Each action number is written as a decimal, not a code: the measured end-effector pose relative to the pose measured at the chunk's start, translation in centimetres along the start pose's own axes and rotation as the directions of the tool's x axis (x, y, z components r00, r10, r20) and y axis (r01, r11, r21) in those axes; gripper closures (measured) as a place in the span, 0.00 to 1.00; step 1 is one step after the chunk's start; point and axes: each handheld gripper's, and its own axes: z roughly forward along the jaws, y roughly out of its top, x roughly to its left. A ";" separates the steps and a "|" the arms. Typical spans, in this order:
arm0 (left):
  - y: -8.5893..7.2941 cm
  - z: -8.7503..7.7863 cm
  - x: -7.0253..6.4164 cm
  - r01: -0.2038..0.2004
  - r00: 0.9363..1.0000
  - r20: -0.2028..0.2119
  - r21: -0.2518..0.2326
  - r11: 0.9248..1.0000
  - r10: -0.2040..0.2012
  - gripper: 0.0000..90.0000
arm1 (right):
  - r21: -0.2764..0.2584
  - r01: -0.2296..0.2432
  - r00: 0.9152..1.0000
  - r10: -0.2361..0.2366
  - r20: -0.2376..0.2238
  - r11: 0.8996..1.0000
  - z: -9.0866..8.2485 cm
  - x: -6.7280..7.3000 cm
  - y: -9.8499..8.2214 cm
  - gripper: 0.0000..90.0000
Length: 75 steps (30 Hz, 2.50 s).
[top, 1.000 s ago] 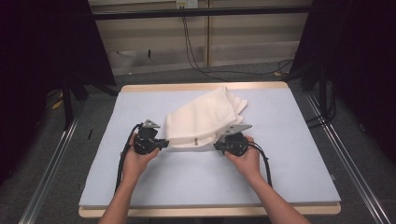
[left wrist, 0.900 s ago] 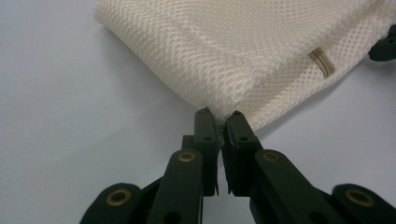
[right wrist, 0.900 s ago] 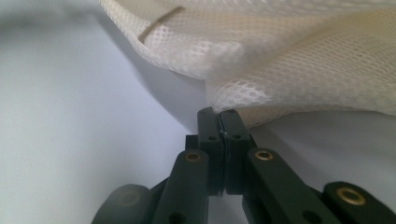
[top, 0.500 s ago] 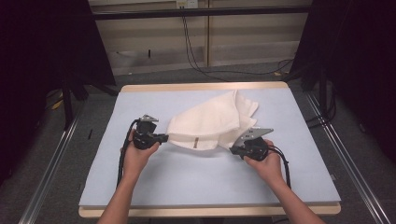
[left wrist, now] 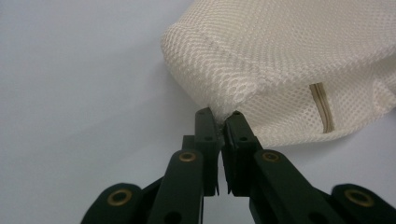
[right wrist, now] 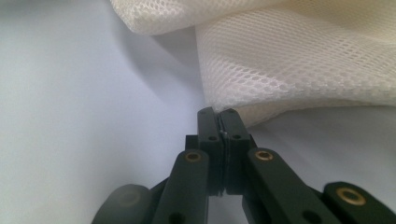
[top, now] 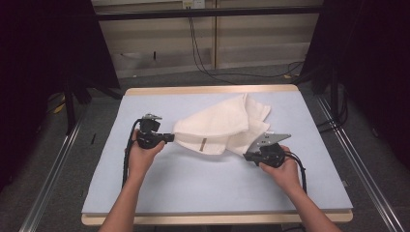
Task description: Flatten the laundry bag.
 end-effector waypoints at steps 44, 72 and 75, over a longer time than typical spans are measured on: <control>0.5 0.8 4.4 0.134 0.990 -0.042 0.069 0.989 -0.131 0.95 | -0.007 -0.004 0.999 0.005 0.039 1.000 -3.1 -2.4 -2.0 0.99; 0.2 1.5 5.0 0.139 0.989 -0.063 0.098 0.985 -0.133 0.93 | 0.039 -0.007 0.999 0.006 0.036 0.999 -2.6 -1.8 -2.0 0.75; 0.2 1.7 5.1 0.152 0.987 -0.072 0.091 0.984 -0.146 0.93 | 0.023 -0.016 0.999 0.015 0.050 1.000 -2.3 -1.8 -1.9 0.75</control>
